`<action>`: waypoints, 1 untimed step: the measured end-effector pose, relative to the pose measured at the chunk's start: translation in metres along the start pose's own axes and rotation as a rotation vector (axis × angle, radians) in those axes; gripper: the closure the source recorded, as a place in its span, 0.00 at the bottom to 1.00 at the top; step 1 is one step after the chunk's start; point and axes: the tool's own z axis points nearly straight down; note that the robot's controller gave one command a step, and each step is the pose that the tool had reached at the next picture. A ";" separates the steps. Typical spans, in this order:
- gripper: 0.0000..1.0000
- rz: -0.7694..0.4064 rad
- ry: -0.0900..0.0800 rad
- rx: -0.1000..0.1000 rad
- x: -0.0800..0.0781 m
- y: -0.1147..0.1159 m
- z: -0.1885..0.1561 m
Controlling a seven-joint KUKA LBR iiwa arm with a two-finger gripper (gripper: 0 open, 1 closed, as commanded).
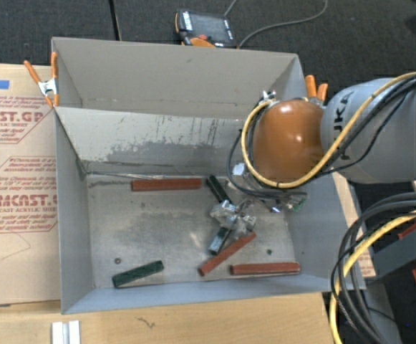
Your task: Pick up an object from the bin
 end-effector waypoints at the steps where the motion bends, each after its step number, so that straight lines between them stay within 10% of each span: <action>1: 1.00 -0.503 -0.002 0.002 -0.013 -0.021 -0.135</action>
Offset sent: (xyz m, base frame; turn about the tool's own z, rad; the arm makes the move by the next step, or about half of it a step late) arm 0.0232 -0.0045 0.1336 -0.5050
